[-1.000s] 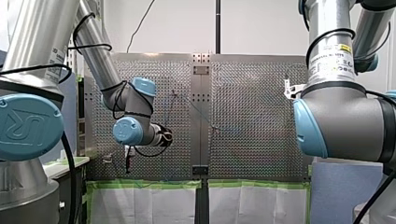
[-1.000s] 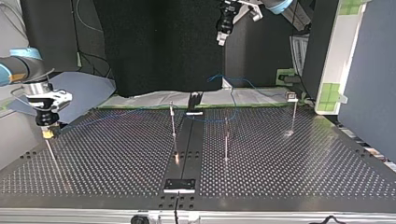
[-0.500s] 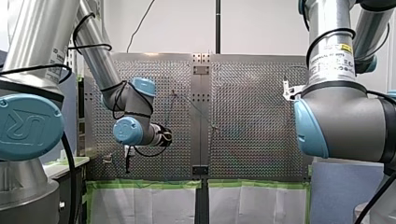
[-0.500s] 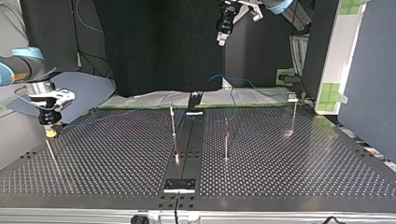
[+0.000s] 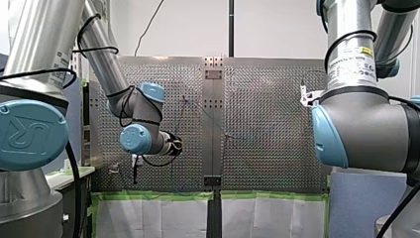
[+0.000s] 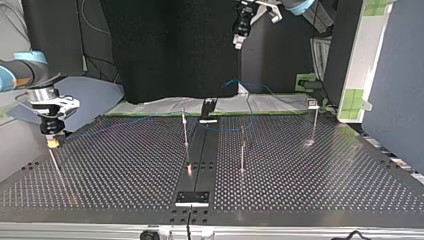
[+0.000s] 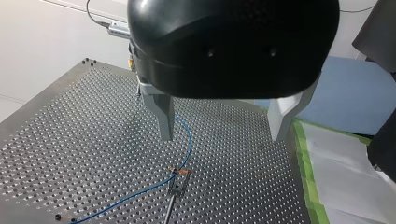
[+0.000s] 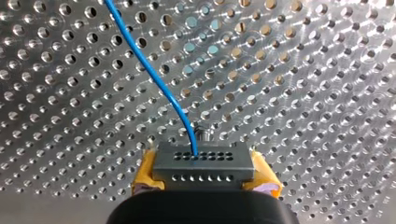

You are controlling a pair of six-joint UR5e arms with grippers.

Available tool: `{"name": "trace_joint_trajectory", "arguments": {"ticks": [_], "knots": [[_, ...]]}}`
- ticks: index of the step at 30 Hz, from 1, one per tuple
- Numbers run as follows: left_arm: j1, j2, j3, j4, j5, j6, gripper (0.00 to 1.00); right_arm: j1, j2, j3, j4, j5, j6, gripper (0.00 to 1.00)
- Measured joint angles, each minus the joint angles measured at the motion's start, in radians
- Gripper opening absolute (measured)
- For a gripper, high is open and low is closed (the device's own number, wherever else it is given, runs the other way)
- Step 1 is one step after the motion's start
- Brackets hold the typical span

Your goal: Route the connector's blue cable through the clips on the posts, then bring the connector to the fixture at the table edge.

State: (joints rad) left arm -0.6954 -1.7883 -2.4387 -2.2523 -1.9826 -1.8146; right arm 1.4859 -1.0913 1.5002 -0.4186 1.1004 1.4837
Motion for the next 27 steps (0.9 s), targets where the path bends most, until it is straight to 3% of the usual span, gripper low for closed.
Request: {"name": "trace_joint_trajectory", "arguments": {"ticks": [9, 27], "knots": [[0.000, 0.000, 0.000, -0.002, 0.001, 0.002, 1.00, 0.000, 0.009, -0.001, -0.019, 0.001, 0.013, 0.00], [0.003, 0.000, 0.000, -0.007, 0.001, 0.009, 1.00, 0.000, 0.002, -0.003, -0.010, 0.001, 0.013, 0.00]]}}
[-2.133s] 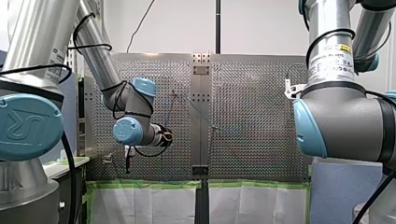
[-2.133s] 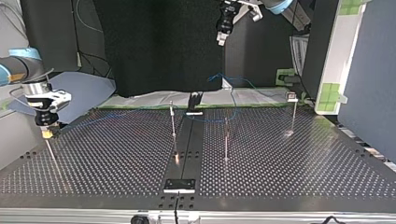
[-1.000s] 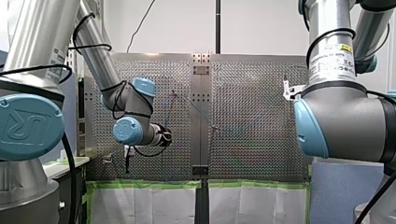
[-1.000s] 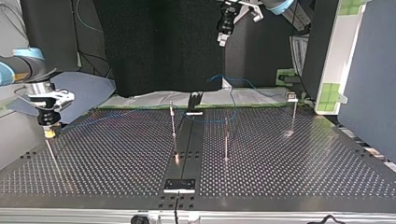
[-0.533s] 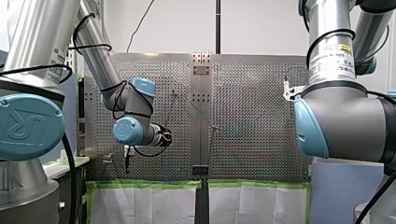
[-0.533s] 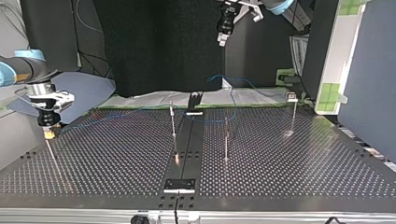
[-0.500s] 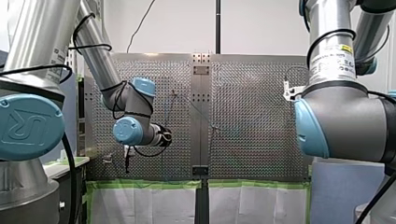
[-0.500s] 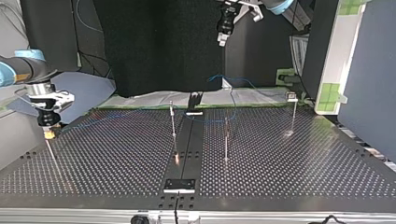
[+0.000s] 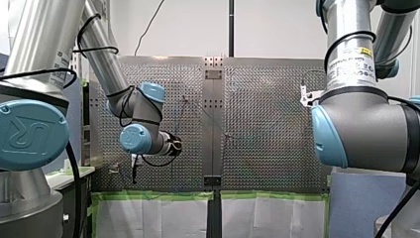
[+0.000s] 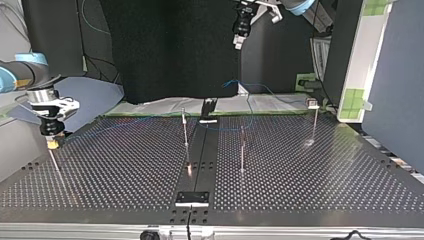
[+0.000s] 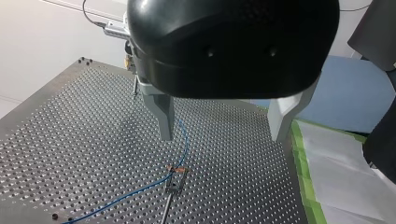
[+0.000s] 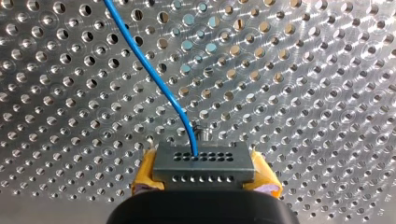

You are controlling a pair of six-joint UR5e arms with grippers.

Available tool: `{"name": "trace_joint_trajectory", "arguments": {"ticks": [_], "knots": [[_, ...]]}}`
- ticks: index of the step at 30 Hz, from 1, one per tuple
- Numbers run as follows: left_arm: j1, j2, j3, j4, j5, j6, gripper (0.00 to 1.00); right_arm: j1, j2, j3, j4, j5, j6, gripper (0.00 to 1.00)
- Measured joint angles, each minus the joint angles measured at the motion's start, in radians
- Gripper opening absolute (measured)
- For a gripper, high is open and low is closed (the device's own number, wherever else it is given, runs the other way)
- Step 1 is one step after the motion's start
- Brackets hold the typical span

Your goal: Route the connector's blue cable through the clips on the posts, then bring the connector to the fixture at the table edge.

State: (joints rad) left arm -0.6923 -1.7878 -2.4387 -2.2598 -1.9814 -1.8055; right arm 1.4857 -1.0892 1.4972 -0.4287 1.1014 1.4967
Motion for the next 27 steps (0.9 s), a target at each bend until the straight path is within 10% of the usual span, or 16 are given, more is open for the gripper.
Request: {"name": "trace_joint_trajectory", "arguments": {"ticks": [3, 5, 11, 27], "knots": [[0.001, 0.000, 0.000, 0.000, 0.000, 0.000, 1.00, 0.000, 0.000, 0.000, 0.000, 0.000, 0.000, 0.00], [0.002, 0.000, 0.000, 0.000, 0.000, 0.000, 1.00, 0.000, 0.000, 0.000, 0.000, 0.000, 0.000, 0.39], [0.004, 0.000, 0.000, 0.000, 0.000, 0.000, 1.00, 0.000, 0.000, 0.000, -0.001, 0.000, 0.000, 0.97], [0.008, 0.000, 0.000, 0.000, -0.001, 0.001, 1.00, 0.000, -0.004, 0.000, -0.003, 0.000, 0.000, 1.00]]}}
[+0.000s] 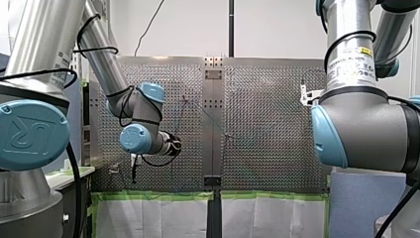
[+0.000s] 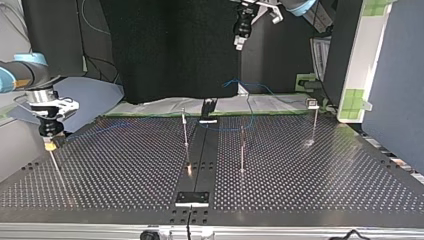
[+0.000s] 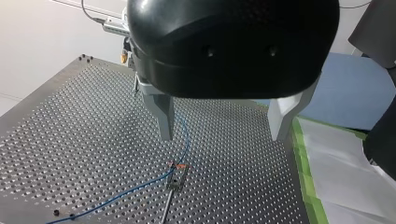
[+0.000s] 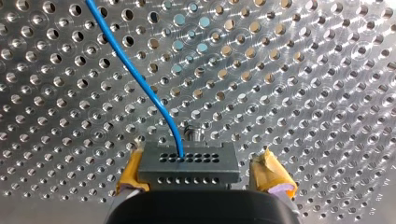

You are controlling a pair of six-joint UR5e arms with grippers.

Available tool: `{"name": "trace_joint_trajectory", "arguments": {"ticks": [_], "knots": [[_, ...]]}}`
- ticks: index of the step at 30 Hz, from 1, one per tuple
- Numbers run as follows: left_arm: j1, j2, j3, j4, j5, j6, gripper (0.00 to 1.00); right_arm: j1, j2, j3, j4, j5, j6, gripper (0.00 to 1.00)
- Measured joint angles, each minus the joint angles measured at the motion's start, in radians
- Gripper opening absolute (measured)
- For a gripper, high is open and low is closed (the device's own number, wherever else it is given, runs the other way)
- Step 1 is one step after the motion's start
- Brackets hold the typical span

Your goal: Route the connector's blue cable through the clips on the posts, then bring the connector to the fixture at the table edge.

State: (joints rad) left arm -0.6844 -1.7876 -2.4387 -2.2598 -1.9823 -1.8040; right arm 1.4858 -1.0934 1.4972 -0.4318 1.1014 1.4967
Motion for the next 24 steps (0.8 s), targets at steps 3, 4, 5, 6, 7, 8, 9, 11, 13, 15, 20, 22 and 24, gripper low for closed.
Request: {"name": "trace_joint_trajectory", "arguments": {"ticks": [3, 4, 5, 6, 7, 8, 9, 11, 13, 15, 20, 22, 24], "knots": [[0.002, 0.000, 0.000, 0.000, 0.000, 0.001, 1.00, 0.000, 0.000, 0.000, 0.000, 0.000, 0.000, 1.00], [0.002, 0.000, 0.000, 0.000, 0.000, 0.002, 1.00, 0.000, 0.000, 0.000, 0.000, 0.000, 0.000, 1.00], [0.002, 0.000, 0.000, 0.000, 0.000, 0.003, 1.00, 0.000, 0.000, 0.000, 0.000, 0.000, 0.000, 1.00], [0.002, 0.000, 0.000, 0.000, 0.000, 0.003, 1.00, 0.000, 0.000, 0.000, 0.000, 0.000, 0.000, 1.00], [0.003, 0.000, 0.000, 0.000, 0.000, 0.004, 1.00, 0.000, 0.000, 0.000, 0.000, 0.000, 0.000, 1.00], [0.003, 0.000, 0.000, 0.000, 0.000, 0.004, 1.00, 0.000, 0.000, 0.000, 0.000, 0.000, 0.000, 1.00], [0.004, 0.000, 0.000, 0.000, 0.000, 0.004, 1.00, 0.000, 0.000, 0.000, 0.000, 0.000, 0.000, 1.00], [0.004, 0.000, 0.000, 0.000, 0.000, 0.005, 1.00, 0.000, 0.000, 0.000, 0.000, 0.000, 0.000, 1.00], [0.004, 0.000, 0.000, 0.000, 0.001, 0.005, 1.00, 0.000, 0.000, 0.000, 0.000, 0.000, 0.000, 1.00], [0.004, 0.000, 0.000, 0.000, 0.001, 0.005, 1.00, 0.000, 0.000, 0.000, 0.000, 0.000, 0.000, 1.00], [0.006, 0.000, 0.002, 0.001, 0.002, 0.004, 1.00, 0.000, 0.000, 0.000, 0.000, 0.000, 0.000, 1.00], [0.007, 0.000, 0.003, 0.002, 0.003, 0.003, 1.00, 0.000, 0.000, 0.000, 0.000, 0.000, 0.000, 1.00], [0.008, 0.000, 0.007, 0.002, 0.004, 0.003, 1.00, 0.000, 0.000, 0.000, 0.000, 0.000, 0.000, 1.00]]}}
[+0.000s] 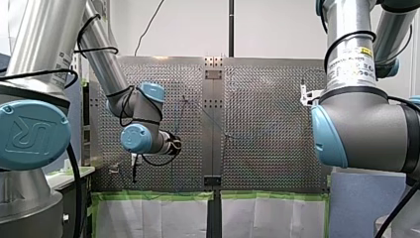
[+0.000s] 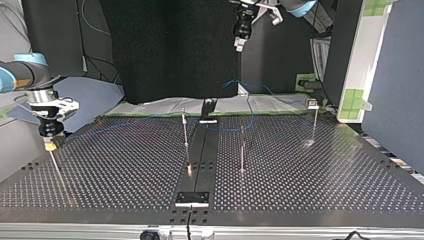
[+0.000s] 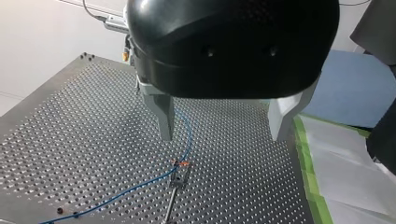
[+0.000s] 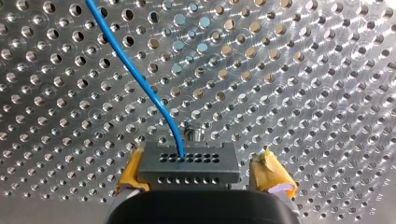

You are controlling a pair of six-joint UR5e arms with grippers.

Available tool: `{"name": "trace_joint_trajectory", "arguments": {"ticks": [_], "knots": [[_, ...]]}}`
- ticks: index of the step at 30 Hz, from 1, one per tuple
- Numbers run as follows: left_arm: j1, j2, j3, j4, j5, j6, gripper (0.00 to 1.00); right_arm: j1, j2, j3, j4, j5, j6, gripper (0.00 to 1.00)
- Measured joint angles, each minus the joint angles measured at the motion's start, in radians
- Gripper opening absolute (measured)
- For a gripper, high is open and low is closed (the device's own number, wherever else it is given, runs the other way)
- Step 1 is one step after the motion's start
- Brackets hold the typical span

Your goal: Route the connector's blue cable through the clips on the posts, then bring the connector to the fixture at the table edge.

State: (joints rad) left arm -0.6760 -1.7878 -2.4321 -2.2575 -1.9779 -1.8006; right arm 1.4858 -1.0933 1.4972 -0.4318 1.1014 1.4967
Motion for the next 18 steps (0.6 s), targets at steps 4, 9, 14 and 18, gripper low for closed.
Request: {"name": "trace_joint_trajectory", "arguments": {"ticks": [4, 9, 14, 18], "knots": [[0.001, 0.000, 0.009, -0.001, 0.012, 0.000, 1.00, 0.000, 0.000, 0.000, 0.000, 0.000, 0.000, 1.00], [0.002, 0.000, 0.024, 0.005, 0.018, 0.003, 1.00, 0.000, 0.000, 0.000, 0.000, 0.000, 0.000, 1.00], [0.003, 0.000, 0.031, 0.017, 0.017, 0.011, 1.00, 0.000, 0.000, 0.000, 0.000, 0.000, 0.000, 1.00], [0.004, 0.000, 0.031, 0.019, 0.017, 0.012, 1.00, 0.000, 0.000, 0.000, 0.000, 0.000, 0.000, 1.00]]}}
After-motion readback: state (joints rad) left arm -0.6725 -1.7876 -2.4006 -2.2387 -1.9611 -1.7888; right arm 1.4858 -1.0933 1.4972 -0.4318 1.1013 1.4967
